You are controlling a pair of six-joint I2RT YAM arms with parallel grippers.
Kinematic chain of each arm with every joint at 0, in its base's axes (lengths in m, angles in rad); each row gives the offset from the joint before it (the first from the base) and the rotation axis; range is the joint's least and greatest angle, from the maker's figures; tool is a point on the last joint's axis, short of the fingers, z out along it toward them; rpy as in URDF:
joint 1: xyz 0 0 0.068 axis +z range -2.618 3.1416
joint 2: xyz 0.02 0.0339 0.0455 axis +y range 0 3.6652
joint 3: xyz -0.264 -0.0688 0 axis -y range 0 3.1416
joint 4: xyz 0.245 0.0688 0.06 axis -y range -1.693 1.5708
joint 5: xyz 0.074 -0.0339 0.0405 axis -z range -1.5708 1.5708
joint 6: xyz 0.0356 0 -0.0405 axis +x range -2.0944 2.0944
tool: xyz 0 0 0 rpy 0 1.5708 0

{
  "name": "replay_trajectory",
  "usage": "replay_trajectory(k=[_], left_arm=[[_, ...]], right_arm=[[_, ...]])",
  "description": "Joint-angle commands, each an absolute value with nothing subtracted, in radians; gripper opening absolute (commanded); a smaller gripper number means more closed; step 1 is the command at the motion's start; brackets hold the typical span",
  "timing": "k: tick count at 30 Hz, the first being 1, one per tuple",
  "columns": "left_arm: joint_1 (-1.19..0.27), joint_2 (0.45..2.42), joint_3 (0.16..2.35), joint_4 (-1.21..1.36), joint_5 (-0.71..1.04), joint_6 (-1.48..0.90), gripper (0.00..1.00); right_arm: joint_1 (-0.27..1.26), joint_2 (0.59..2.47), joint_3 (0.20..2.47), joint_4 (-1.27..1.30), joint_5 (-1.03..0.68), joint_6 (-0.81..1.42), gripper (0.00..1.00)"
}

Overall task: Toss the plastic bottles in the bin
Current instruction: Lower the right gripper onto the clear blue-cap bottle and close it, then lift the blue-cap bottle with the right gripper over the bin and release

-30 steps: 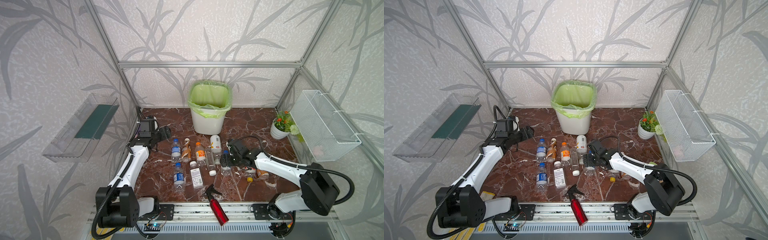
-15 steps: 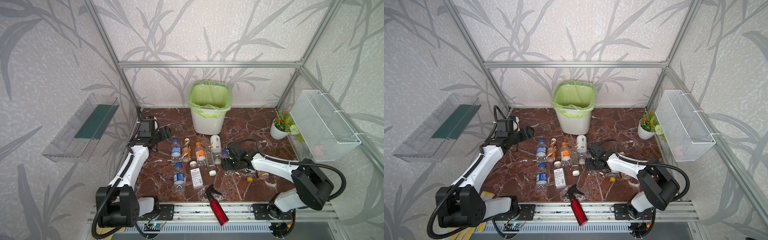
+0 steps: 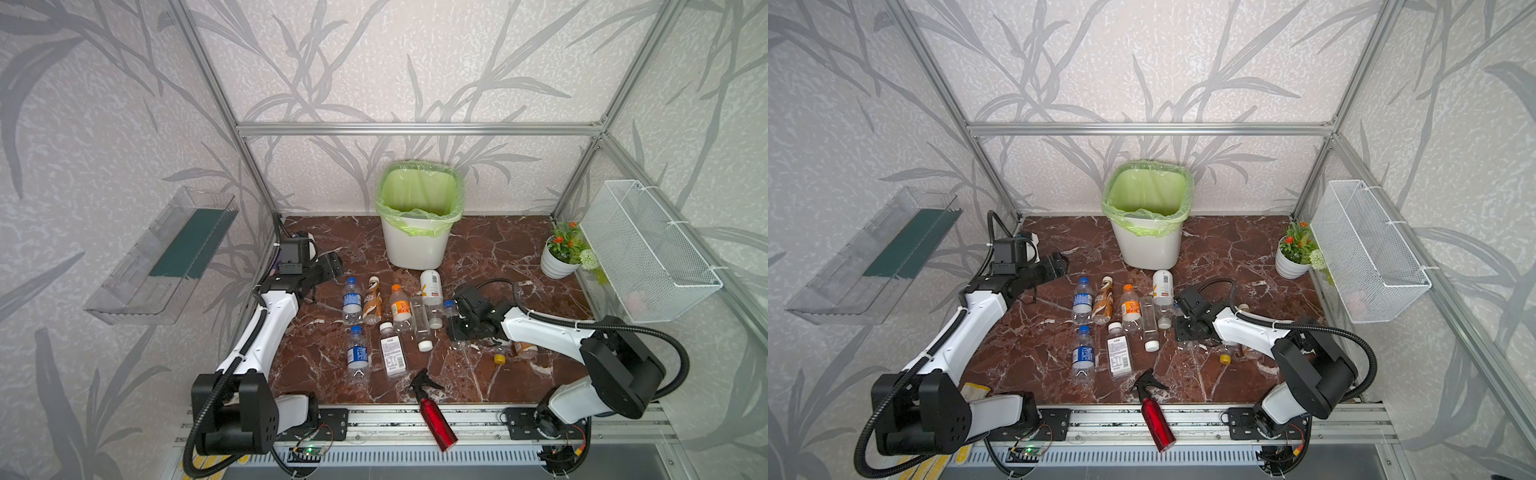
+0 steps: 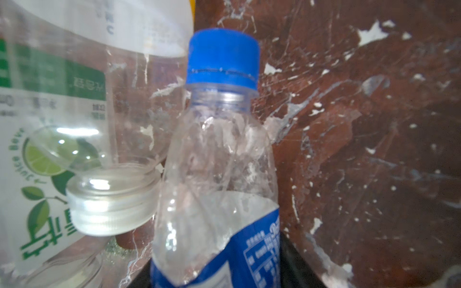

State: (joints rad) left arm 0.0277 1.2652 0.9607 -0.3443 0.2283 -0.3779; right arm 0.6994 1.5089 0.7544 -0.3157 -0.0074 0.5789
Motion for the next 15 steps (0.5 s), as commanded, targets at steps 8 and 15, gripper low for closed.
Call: replay_trajectory(k=[8, 15], left_arm=[[0.032, 1.276, 0.993, -0.351, 0.232, -0.371, 0.88], [0.032, 1.278, 0.989, -0.344, 0.241, -0.366, 0.88]], right_arm=[[0.691, 1.464, 0.819, -0.401, 0.085, 0.53, 0.44], [0.642, 1.324, 0.778, -0.337, 0.137, 0.518, 0.44]])
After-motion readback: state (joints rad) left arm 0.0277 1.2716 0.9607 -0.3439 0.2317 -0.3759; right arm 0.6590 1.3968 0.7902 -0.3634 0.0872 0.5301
